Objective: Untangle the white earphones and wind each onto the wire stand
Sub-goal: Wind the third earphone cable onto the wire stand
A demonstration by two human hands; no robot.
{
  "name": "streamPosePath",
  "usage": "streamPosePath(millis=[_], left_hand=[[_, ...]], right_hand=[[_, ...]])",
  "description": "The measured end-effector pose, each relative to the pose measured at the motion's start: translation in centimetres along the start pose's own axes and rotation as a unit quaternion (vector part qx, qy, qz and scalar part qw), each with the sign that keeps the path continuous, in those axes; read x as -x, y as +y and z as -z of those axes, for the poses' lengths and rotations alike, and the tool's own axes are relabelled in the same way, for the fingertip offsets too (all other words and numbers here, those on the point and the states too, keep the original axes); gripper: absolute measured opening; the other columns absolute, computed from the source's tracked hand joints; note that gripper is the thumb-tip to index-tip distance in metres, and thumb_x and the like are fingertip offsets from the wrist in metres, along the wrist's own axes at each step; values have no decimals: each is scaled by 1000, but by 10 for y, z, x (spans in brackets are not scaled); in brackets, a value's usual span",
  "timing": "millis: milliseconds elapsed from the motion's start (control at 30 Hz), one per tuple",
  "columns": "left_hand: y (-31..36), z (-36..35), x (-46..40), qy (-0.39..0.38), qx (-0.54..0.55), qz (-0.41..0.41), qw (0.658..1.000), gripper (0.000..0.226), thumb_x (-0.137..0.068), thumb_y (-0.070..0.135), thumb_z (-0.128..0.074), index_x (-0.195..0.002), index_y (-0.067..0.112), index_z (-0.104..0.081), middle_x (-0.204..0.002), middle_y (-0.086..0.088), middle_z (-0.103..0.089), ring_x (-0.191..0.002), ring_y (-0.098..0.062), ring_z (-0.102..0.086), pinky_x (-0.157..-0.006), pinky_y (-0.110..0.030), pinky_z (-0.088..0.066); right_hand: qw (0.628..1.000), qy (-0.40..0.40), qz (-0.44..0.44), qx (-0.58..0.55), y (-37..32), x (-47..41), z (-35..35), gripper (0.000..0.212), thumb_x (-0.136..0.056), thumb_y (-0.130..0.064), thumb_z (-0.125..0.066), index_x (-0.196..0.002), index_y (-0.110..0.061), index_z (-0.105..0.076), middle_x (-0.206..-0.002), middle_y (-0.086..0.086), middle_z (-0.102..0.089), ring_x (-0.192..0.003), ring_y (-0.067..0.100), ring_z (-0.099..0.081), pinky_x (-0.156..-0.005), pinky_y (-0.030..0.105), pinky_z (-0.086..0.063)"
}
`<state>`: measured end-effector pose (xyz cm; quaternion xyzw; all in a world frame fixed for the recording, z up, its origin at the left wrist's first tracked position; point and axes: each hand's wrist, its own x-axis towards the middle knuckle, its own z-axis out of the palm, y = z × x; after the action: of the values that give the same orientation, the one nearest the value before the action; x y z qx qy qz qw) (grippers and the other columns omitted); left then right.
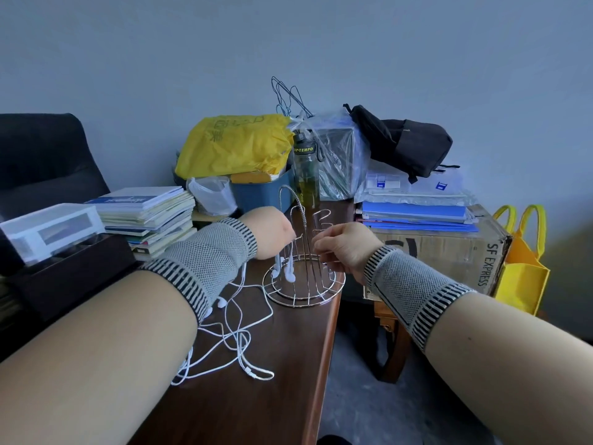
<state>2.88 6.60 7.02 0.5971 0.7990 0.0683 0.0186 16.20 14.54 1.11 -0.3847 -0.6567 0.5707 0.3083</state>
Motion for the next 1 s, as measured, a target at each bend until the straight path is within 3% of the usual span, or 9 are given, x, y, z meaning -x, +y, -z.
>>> streamPosePath(millis=[133, 233, 400, 500, 600, 667, 767, 900, 1000], left_hand=[[-6, -9, 10, 9, 22, -24, 999, 41, -105, 15, -30, -133, 21, -60, -132, -5, -60, -116, -23, -56, -86, -23, -40], [-13, -18, 6, 23, 63, -27, 997, 38, -104, 17, -34, -128, 23, -63, -120, -5, -65, -97, -19, -59, -77, -22, -41], [-20, -28, -2, 46, 136, -25, 989, 33, -102, 20, -40, -120, 22, -68, -78, 10, -57, -76, -12, -54, -69, -24, -42], [-22, -36, 0, 70, 187, -29, 979, 32, -102, 20, -42, -121, 25, -67, -74, 10, -58, -69, -11, -55, -58, -19, -45], [-28, -46, 6, 106, 267, -12, 958, 30, -102, 17, -42, -121, 30, -62, -74, 7, -59, -58, -7, -51, -43, -12, -39], [-33, -56, 13, 124, 315, 4, 941, 23, -101, 18, -44, -104, 32, -62, -66, 7, -57, -49, -8, -44, -44, -19, -37], [-39, -74, 28, 136, 347, 35, 927, 32, -98, 27, -51, -79, 8, -67, -58, 3, -52, -46, -13, -40, -53, -26, -33], [-34, -97, 51, 102, 326, 58, 938, 43, -97, 32, -53, -61, 9, -59, -49, 4, -51, -41, -7, -42, -56, -25, -37], [-26, -111, 66, 73, 287, 48, 954, 42, -100, 32, -47, -65, 13, -61, -50, 7, -55, -50, -8, -50, -64, -27, -42]], right_hand=[[999, 15, 18, 30, 14, 1, -16, 14, -84, -2, -65, -78, -14, -68, -60, 3, -60, -49, 12, -53, -47, 24, -45], [999, 9, 29, 26, 17, 1, -30, 12, -83, -3, -67, -88, -15, -69, -56, 0, -60, -44, 10, -50, -46, 23, -43], [999, 20, 33, -16, 19, -2, -44, 10, -86, -8, -66, -79, -14, -66, -62, 8, -65, -51, 20, -63, -41, 21, -41], [998, 45, 40, 8, 23, -7, -46, 14, -86, -16, -66, -72, -15, -70, -64, 9, -69, -60, 25, -67, -50, 28, -45], [997, 70, 33, 18, 30, -13, -44, 19, -88, -16, -64, -69, -16, -69, -61, 6, -67, -64, 25, -71, -45, 25, -44], [996, 78, 19, 33, 37, -15, -43, 20, -86, -16, -65, -66, -16, -69, -52, 0, -63, -57, 21, -69, -48, 28, -53], [997, 74, -3, 30, 48, -14, -45, 17, -83, -15, -69, -66, -15, -70, -72, 11, -72, -73, 30, -73, -74, 46, -60], [992, 92, 14, 86, 53, -10, -42, 12, -87, -23, -68, -77, -17, -71, -65, -4, -64, -54, 7, -58, -46, 17, -43], [991, 95, 15, 95, 53, -7, -42, 12, -87, -24, -68, -76, -18, -70, -58, -6, -59, -52, 8, -54, -46, 19, -42]])
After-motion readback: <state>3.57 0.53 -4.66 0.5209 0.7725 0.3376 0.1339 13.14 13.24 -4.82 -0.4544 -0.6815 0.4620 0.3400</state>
